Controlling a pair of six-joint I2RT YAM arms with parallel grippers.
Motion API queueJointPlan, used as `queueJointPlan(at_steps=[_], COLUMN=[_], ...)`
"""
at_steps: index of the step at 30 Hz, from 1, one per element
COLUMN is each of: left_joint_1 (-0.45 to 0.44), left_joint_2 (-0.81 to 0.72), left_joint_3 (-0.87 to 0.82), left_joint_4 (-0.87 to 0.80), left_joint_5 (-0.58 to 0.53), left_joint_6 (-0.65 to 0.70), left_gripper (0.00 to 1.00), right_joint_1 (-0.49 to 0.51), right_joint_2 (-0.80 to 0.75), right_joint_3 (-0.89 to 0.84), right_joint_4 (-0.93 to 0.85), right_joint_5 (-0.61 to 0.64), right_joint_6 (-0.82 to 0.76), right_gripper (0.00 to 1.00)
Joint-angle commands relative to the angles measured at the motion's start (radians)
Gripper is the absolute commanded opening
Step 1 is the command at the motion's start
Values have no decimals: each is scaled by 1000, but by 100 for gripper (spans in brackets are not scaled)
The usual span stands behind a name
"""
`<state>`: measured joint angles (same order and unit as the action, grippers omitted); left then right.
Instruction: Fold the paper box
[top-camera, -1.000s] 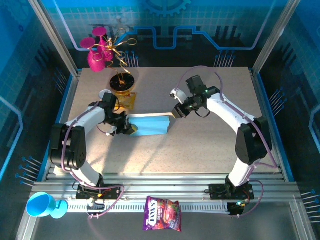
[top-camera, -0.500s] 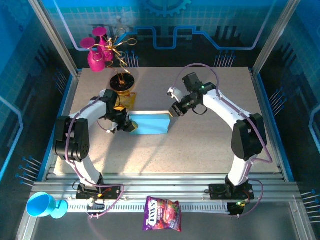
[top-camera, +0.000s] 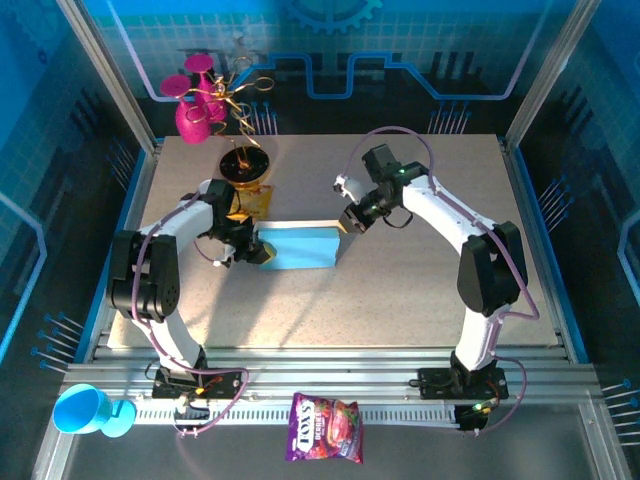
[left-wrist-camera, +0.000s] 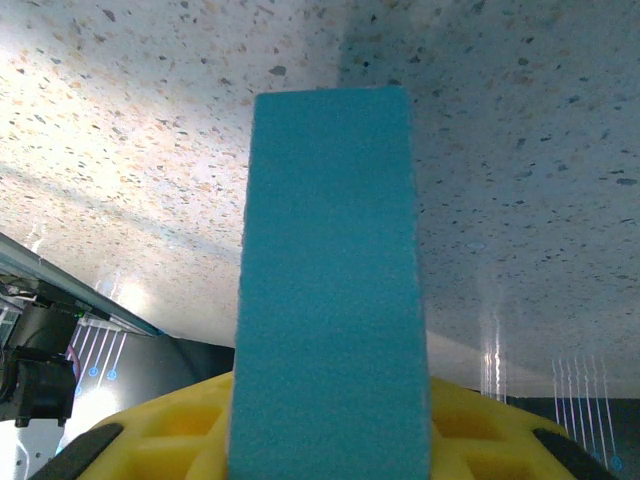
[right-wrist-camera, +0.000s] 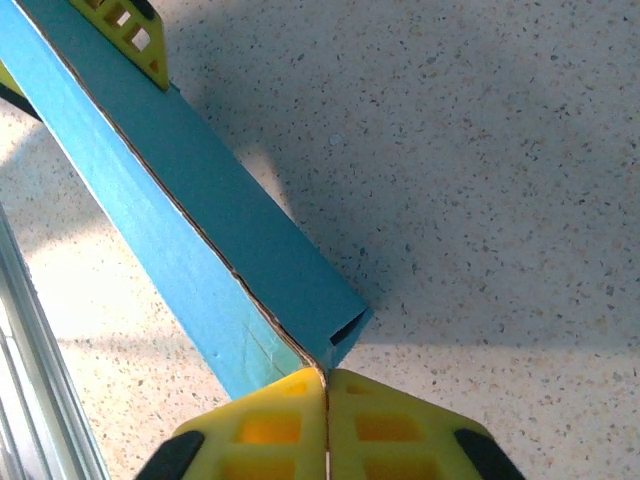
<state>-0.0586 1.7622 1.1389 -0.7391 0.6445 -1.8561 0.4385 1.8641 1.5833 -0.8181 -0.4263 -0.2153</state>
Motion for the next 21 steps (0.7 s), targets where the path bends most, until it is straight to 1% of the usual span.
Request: queueJointPlan(at_steps=[1, 3, 7, 9, 15, 17, 21], left_joint_1=[14, 14, 14, 14, 13, 14, 13], left_joint_2=[45, 46, 45, 43, 35, 34, 24], left_joint_3=[-10, -8, -11, -17, -37, -51, -73], left_joint_4=[-57, -55, -51, -43, -17, -1, 23], left_joint_5=[-157, -157, -158, -159, -163, -164, -173], left_joint_6=[-12, -13, -20, -28, -55, -72, -102], left_gripper=[0, 0, 0, 0, 0, 0, 0], right_joint_1=[11, 11, 15, 20, 41, 54, 68], right_joint_2=[27, 30, 19, 14, -4, -16, -53], right_joint_3=[43, 51, 44, 42, 31, 22, -33], right_joint_4=[-40, -47, -38, -44, -36, -28, 31], right_joint_5=[-10, -24, -28, -21, 19, 50, 80], right_joint_6=[20, 35, 77, 91, 183, 230, 333], right_gripper=[3, 0, 1, 0, 0, 0, 0])
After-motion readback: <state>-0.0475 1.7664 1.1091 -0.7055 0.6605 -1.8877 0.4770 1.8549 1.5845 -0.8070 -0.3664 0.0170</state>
